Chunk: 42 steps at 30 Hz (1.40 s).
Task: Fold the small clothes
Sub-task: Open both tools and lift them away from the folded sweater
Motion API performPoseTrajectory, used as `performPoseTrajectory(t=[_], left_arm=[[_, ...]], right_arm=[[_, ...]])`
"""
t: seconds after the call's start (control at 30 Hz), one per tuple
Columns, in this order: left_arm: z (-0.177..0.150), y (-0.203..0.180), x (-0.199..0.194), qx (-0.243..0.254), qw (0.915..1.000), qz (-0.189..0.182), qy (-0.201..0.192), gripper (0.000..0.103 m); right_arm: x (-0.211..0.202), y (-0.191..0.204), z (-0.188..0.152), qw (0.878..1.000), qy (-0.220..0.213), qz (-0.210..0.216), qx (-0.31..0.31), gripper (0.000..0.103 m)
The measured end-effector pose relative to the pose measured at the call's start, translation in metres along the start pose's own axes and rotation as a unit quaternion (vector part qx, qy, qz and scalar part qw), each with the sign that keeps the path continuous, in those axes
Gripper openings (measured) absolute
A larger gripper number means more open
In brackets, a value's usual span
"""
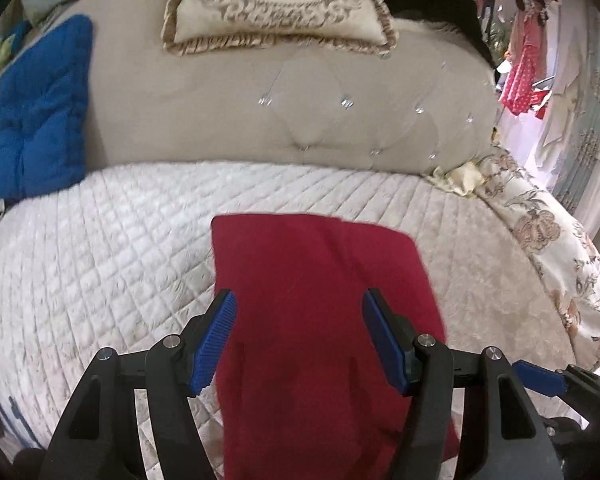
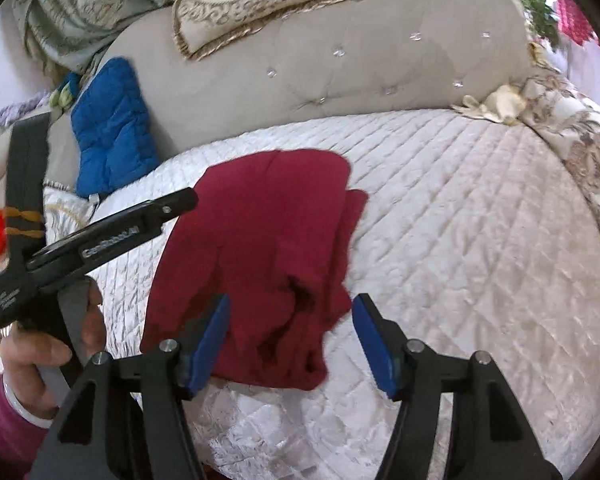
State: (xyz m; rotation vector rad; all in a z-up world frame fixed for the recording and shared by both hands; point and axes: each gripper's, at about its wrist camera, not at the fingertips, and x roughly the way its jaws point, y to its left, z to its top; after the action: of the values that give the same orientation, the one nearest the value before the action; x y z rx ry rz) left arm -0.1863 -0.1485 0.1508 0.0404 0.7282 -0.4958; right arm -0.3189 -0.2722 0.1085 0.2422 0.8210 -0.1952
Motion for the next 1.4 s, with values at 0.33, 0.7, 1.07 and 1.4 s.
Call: performPoseTrajectory(t=[0.33,0.7,1.07,1.4], left_arm=[[-0.006,-0.004,-0.026,0.058,0.9978,0.020,-0.025,0.044],[-0.002,-0.001,-0.032,0.049,0.9984,0.011,-0.027,0.044],[-0.007,-0.006,-0.025,0.057,0.9981,0.019,-0.008,0.044],[-0.019,0.010,-0.017,0.050,0.9972,0.054,0.018,0.044]], right_arm=[[-0.004,0.005,0.006,1.000,0.000,0.007,0.030,0.068],[-0.007,0.008,0.006,0.999,0.002,0.004,0.036,0.070],[0.010,-0.002,0.015,0.999,-0.005,-0.005,0.042,0.070],[0.015,0.023,0.027,0.997,-0.036,-0.068,-0.026,0.081]])
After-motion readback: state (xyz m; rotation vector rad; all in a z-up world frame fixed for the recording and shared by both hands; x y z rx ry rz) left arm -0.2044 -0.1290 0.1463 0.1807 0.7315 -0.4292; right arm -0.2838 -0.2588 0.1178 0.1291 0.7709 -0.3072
